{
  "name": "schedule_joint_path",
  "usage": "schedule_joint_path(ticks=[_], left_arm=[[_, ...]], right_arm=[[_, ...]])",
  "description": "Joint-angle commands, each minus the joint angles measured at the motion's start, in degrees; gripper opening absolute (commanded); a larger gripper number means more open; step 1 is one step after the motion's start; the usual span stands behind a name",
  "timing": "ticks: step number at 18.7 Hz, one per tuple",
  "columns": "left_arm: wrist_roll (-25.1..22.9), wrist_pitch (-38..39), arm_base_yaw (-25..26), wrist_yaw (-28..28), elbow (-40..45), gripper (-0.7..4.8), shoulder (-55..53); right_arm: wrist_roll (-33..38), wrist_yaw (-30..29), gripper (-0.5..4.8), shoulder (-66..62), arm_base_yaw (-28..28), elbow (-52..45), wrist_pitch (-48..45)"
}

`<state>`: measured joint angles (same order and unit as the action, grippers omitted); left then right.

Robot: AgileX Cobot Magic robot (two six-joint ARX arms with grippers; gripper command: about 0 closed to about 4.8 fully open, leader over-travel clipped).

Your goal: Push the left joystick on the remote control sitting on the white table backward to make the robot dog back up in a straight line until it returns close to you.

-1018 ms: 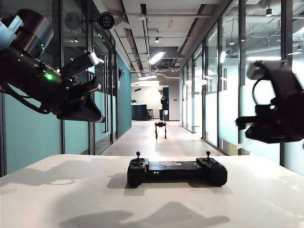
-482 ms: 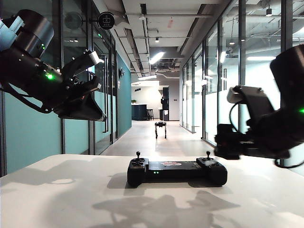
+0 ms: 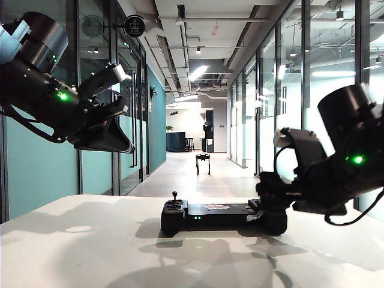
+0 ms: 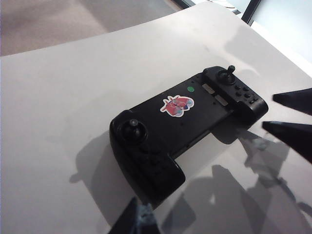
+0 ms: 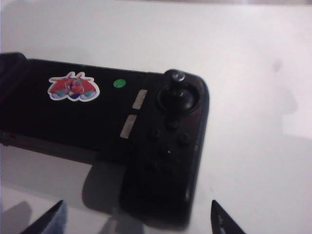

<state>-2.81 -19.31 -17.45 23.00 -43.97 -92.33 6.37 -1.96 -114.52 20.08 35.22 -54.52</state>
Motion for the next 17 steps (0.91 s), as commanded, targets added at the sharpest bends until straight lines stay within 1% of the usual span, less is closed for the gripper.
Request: schedule_joint_path(ticks=[1, 7, 17], left_arm=[[-0.1, -0.5, 0.0, 0.4, -0.2, -0.06, 0.2], [0.0, -0.5, 0.0, 0.4, -0.2, -0.06, 0.2], [0.0, -0.5, 0.0, 0.4, -0.2, -0.06, 0.2]], right_arm=[[0.1, -1.4, 3.72, -2.2, -0.1, 2.5, 1.2], [0.1, -1.5, 3.71, -4.7, -0.2, 6.5, 5.1], [0.1, -2.7, 3.68, -8.0, -0.2, 12.0, 6.5]])
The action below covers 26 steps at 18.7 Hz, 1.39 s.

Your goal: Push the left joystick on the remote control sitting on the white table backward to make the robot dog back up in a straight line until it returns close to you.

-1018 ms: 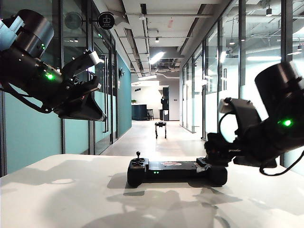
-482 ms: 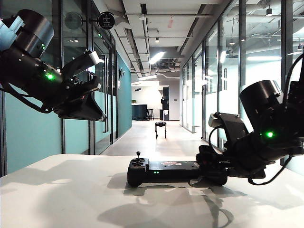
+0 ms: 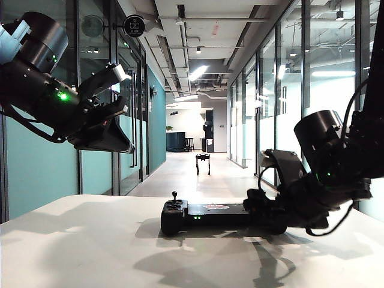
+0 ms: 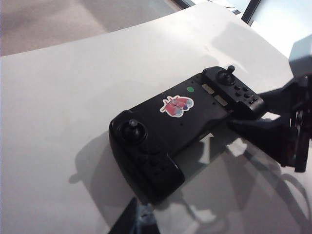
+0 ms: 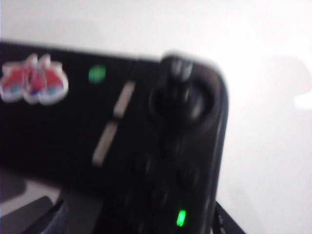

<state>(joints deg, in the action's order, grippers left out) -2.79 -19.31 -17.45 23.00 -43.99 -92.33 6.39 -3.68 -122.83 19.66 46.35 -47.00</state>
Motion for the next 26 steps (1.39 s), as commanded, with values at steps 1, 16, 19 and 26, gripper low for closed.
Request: schedule_joint_path(ticks=[1, 16, 19, 26], left_arm=[[0.0, -0.5, 0.0, 0.4, -0.2, -0.06, 0.2], [0.0, -0.5, 0.0, 0.4, -0.2, -0.06, 0.2], [0.0, -0.5, 0.0, 0.4, -0.2, -0.06, 0.2], [0.0, -0.5, 0.0, 0.4, -0.2, -0.06, -0.2]], right_arm=[[0.0, -1.0, 3.68, 0.2, 0.2, 1.0, -0.9], [0.0, 1.9, 2.10, 0.2, 0.4, 1.3, -1.2], [0.1, 5.7, 2.10, 0.2, 1.5, 1.3, -1.7], [2.1, 14.6, 2.09, 0.2, 5.9, 1.3, -3.8]])
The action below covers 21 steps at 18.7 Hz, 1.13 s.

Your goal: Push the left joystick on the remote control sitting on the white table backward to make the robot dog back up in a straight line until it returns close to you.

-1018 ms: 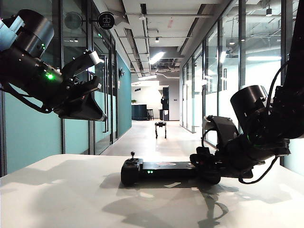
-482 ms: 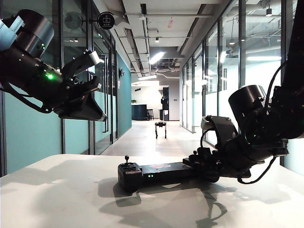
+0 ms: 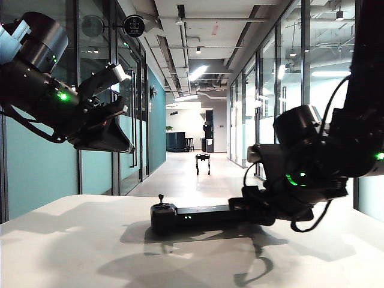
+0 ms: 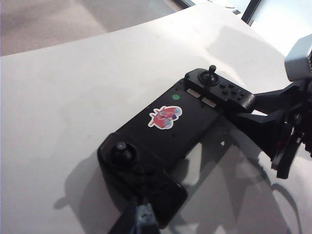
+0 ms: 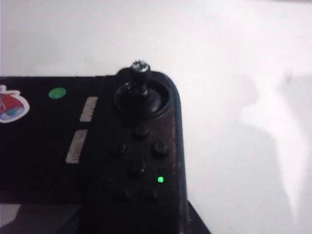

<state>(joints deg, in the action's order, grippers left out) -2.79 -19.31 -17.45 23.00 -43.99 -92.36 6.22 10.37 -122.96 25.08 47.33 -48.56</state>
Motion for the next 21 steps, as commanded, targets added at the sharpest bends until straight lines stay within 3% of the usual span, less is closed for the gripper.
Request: schedule_joint_path(ticks=[1, 3, 6, 7, 8, 12, 15, 21], left_arm=[[0.0, -0.5, 0.0, 0.4, -0.2, -0.06, -0.2], [0.0, -0.5, 0.0, 0.5, -0.2, -0.06, -0.2], [0.0, -0.5, 0.0, 0.7, -0.2, -0.06, -0.2], [0.0, -0.5, 0.0, 1.2, -0.2, -0.06, -0.2], [0.0, -0.5, 0.0, 1.5, -0.2, -0.06, -0.2], [0.0, -0.5, 0.0, 1.5, -0.2, -0.06, -0.2], [0.0, -0.5, 0.0, 1.7, -0.2, -0.06, -0.2], [0.1, -0.5, 0.0, 1.7, -0.2, -0.06, -0.2]], right_arm=[[3.0, 1.4, 2.09, 0.3, 0.7, 0.3, -2.3], [2.9, 1.4, 2.10, 0.3, 0.7, 0.3, -2.3], [2.8, -3.3, 2.12, 0.3, 0.7, 0.3, -1.7], [2.8, -4.0, 2.32, 0.3, 0.7, 0.3, -0.9], [2.8, -4.0, 3.05, 0.3, 0.7, 0.3, 0.5], [0.7, -4.1, 3.30, 0.3, 0.5, 0.3, 2.2], [-0.5, -4.7, 3.30, 0.6, 0.2, 0.2, 2.2], [-0.5, -13.1, 3.28, 0.9, -3.3, 0.3, 1.7]])
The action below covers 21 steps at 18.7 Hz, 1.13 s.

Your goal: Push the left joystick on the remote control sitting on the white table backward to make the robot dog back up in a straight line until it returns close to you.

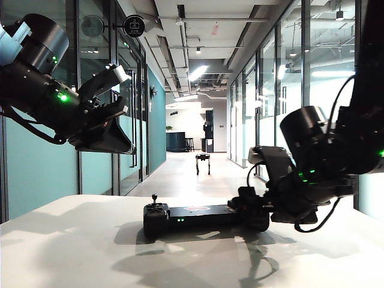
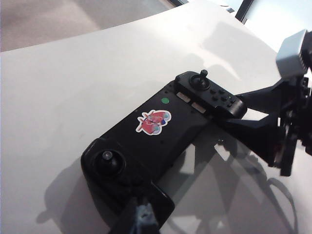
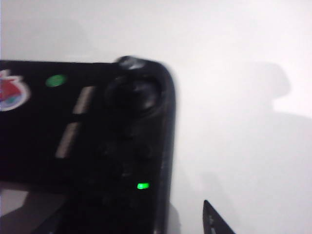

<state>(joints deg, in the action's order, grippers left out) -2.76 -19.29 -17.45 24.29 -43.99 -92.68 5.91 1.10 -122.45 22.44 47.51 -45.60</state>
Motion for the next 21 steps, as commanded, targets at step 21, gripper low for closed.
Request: schedule_joint_path(ticks=[21], left_arm=[[0.2, -0.6, 0.0, 0.6, -0.2, -0.06, 0.2]], right_arm=[[3.3, 5.2, 1.98, 0.3, -0.9, 0.1, -4.0]])
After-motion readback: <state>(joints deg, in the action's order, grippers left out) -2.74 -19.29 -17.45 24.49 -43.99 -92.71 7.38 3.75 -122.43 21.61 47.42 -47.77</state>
